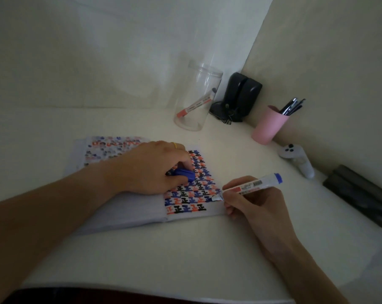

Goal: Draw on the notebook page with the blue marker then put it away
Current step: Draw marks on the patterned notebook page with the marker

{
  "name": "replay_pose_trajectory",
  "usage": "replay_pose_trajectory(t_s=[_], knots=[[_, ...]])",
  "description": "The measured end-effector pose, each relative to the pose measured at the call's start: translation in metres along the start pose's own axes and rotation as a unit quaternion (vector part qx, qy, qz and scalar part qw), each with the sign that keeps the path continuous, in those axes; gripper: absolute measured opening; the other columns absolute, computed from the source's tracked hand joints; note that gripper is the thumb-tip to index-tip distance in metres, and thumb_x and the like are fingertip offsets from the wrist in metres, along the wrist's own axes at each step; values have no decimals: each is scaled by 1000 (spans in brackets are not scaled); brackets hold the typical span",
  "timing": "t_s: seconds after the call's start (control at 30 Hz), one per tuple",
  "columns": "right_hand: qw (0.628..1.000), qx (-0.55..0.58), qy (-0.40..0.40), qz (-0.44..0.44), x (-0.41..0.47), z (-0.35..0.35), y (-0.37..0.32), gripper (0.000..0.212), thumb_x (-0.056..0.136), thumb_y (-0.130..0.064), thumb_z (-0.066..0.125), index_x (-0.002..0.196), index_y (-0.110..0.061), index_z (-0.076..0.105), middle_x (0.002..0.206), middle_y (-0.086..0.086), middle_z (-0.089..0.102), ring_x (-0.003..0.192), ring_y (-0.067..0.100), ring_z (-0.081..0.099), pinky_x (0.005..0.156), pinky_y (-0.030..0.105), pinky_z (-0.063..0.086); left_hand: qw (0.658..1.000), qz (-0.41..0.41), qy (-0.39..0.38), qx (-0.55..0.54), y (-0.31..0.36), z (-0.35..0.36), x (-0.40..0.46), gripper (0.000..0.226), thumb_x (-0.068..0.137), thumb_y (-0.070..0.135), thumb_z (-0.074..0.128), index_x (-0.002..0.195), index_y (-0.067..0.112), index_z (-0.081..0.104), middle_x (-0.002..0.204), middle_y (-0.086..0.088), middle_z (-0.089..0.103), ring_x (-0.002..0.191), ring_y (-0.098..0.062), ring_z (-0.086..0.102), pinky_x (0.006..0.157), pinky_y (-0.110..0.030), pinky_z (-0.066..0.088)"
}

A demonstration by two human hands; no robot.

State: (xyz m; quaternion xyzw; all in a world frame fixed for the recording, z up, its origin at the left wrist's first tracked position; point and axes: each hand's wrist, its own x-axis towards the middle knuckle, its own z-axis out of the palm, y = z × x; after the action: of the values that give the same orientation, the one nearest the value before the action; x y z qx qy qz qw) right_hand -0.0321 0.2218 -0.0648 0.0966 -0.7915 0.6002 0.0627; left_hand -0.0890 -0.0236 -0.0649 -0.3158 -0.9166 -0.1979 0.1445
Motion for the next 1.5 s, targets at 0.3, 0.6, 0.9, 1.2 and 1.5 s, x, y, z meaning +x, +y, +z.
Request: replay_pose_trajectory(t_s=[0.3, 0.6, 0.9, 1.2, 1.5], knots=[[999, -47, -11, 7, -2, 1, -1, 7, 82, -9, 78, 81, -16, 79, 66, 1, 74, 60, 9, 67, 59, 22, 52, 1000, 9, -5, 11, -2, 1, 0, 26, 89, 46, 64, 112, 34, 63, 104, 17, 62, 81, 2, 49, 71, -16, 38], [995, -94, 19, 28, -2, 3, 0, 2, 81, -17, 79, 82, -19, 78, 69, -5, 76, 62, 4, 70, 59, 17, 52, 1000, 5, -14, 12, -1, -1, 0, 26, 89, 45, 64, 113, 34, 63, 107, 15, 64, 81, 1, 51, 73, -20, 40], [996, -80, -5, 29, -3, 1, -2, 4, 81, -9, 79, 82, -13, 78, 69, -4, 75, 61, 3, 69, 60, 15, 52, 1000, 6, -13, 13, 0, -2, -1, 26, 89, 44, 64, 113, 34, 63, 106, 16, 63, 74, 4, 50, 68, -15, 35], [997, -75, 1, 22, -1, 1, 0, 5, 82, -5, 76, 81, -10, 75, 64, -7, 73, 58, 2, 67, 56, 15, 51, 1000, 5, -17, 12, 0, -2, 0, 26, 90, 45, 64, 114, 35, 63, 106, 16, 63, 73, 11, 48, 66, -9, 31], [997, -76, -25, -3, -4, 0, -3, 6, 82, -6, 78, 81, -13, 78, 71, -2, 76, 62, 5, 69, 62, 17, 52, 1000, 7, -18, 11, 1, -2, 0, 26, 90, 43, 64, 114, 33, 64, 108, 15, 63, 82, 0, 51, 72, -19, 40]])
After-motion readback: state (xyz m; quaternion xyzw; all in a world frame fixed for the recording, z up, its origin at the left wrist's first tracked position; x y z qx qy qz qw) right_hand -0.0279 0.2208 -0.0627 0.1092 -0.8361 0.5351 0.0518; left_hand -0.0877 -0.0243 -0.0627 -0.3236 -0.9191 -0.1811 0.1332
